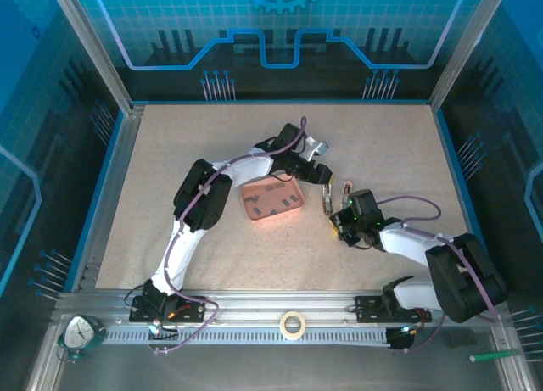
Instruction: Load the staples into the stapler
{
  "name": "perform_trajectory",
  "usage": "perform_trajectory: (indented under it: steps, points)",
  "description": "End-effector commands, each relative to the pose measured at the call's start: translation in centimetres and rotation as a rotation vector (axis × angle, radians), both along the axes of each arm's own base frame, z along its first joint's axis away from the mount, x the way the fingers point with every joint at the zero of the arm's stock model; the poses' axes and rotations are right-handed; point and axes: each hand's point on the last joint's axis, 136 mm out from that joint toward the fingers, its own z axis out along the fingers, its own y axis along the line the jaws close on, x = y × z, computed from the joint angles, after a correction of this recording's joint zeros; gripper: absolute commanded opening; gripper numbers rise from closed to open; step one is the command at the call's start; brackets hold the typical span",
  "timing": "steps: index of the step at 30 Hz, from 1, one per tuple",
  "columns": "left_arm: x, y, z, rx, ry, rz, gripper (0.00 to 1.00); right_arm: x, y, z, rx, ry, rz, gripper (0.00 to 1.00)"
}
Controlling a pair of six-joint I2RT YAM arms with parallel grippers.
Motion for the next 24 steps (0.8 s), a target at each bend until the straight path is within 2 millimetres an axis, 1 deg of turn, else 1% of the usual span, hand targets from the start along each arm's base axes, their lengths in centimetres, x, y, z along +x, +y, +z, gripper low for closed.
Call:
perform_trajectory:
  steps: [1,14,19,24]
  points:
    - [-0.4,-1.2,0.8,-0.045,0.007,-0.032,0.61,3.3,-0.6,0.9,-0.022,-0.105,-0.04,0.24]
    - [-1.5,-2.0,2.1,-0.106,0.008,-0.085,0.58,3.8,-1.0,0.9,-0.025,-0.108,-0.039,0.22]
    - [-2.1,-2.0,2.6,-0.127,-0.006,-0.115,0.57,3.9,-1.3,1.0,-0.027,-0.112,-0.04,0.22]
    - [-3.2,-2.3,2.8,-0.152,0.002,-0.154,0.57,4.1,-1.4,1.1,-0.028,-0.113,-0.034,0.22]
